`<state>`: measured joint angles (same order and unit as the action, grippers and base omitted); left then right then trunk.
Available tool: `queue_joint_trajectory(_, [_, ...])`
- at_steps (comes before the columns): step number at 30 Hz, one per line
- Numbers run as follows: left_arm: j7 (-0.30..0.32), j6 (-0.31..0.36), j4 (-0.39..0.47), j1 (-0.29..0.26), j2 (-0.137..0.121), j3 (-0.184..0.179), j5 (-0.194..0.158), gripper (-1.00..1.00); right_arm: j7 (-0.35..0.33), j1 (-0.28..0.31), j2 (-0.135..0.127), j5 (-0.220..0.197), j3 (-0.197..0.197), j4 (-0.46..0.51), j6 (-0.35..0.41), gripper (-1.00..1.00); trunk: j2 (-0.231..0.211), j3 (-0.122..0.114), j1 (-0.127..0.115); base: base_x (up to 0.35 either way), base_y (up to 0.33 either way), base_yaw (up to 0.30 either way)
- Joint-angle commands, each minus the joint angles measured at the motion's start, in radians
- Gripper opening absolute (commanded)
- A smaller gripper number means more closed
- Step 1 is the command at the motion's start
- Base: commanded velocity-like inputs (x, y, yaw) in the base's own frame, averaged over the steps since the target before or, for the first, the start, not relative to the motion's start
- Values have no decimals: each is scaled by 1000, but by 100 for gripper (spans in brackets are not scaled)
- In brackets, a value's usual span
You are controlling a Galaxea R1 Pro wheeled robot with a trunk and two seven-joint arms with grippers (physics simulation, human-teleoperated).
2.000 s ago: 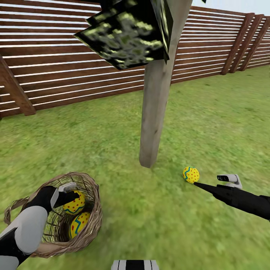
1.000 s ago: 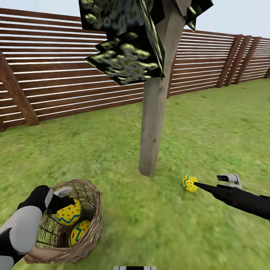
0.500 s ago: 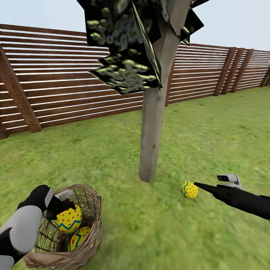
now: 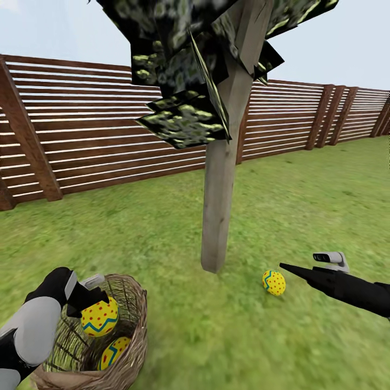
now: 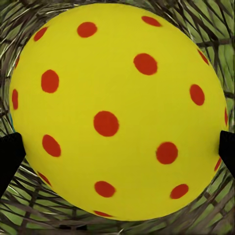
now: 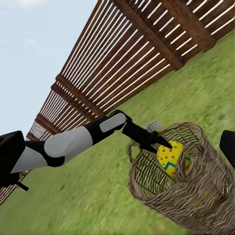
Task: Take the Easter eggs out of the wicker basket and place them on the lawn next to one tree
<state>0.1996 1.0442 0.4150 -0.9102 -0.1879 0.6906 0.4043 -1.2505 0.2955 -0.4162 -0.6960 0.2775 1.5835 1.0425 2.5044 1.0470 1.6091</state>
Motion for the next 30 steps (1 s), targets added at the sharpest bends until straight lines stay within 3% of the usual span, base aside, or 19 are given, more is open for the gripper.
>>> queue_joint_trajectory(1, [8,3,1,-1,0,7,12,-100,-2,1,0,2,0,0,5,100,0,-3,-1,0,0,0])
queue_joint_trajectory(10, [8,3,1,-1,-1,6,13,-100,1,1,-2,3,2,-3,5,100,-2,-38,-5,0,0,0])
queue_joint_trajectory(15, [8,3,1,-1,-2,6,13,-100,1,1,-3,3,41,-10,5,100,-3,-57,-7,0,0,0])
queue_joint_trajectory(20, [8,3,1,-1,-2,6,14,-100,-1,1,-3,11,52,-12,5,100,-4,-76,-9,0,0,0])
queue_joint_trajectory(30, [8,3,1,-1,-2,6,13,-100,1,1,2,15,52,-13,5,100,-74,-108,-47,-22,0,0])
